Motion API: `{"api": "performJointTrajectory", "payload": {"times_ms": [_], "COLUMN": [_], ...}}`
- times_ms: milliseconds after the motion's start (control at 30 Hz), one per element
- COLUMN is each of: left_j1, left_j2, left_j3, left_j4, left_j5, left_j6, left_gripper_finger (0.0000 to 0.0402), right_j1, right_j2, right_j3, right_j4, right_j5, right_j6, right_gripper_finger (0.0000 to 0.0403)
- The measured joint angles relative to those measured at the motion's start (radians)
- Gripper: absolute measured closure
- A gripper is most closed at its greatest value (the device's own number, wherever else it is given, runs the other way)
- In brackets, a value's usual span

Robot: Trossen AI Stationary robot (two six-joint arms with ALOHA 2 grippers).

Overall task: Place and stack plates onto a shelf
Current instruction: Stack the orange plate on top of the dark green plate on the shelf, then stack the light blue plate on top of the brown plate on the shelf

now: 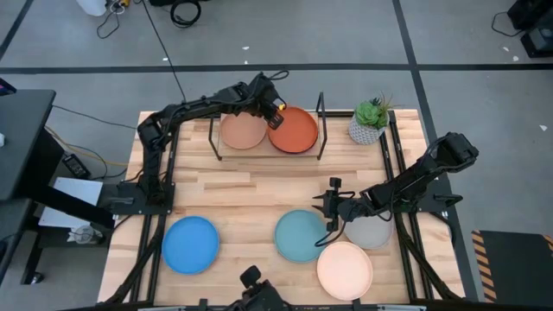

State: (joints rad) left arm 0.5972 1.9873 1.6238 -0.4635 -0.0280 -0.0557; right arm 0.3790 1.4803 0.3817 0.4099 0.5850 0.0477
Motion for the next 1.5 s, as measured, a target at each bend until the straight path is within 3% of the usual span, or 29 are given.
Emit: {"api": "performJointTrajectory", "payload": {"times_ms": [200, 500, 833, 1033, 1200, 1500], "left_j1": [-0.008, -0.171, -0.417, -0.559, -0.656, -0.768], "left_j2": [-0.035, -0.097, -0.099, -0.089, -0.081, -0.055], "left_j3": [0.0, 0.0, 0.0, 0.0, -0.016, -0.016], "left_j4": [-0.006, -0.22, -0.423, -0.421, -0.407, -0.41], "left_j5": [0.01, 0.133, 0.13, 0.128, 0.064, 0.013], "left_j6": [0.096, 0.387, 0.271, 0.279, 0.329, 0.356], "left_gripper_finger": [0.0253, 0.0259, 0.026, 0.026, 0.026, 0.026], "right_j1": [0.0, -0.001, -0.002, -0.008, -0.024, -0.029], "right_j2": [0.0, 0.0, 0.0, 0.0, 0.0, 0.0], "right_j3": [0.0, 0.0, 0.0, 0.0, 0.0, 0.0], "right_j4": [0.0, 0.01, 0.085, 0.093, 0.097, 0.098], "right_j5": [0.022, 0.033, 0.077, 0.077, 0.077, 0.074], "right_j6": [-0.006, -0.078, -0.198, -0.228, -0.232, -0.232], "right_gripper_finger": [0.027, 0.027, 0.027, 0.027, 0.027, 0.027]}}
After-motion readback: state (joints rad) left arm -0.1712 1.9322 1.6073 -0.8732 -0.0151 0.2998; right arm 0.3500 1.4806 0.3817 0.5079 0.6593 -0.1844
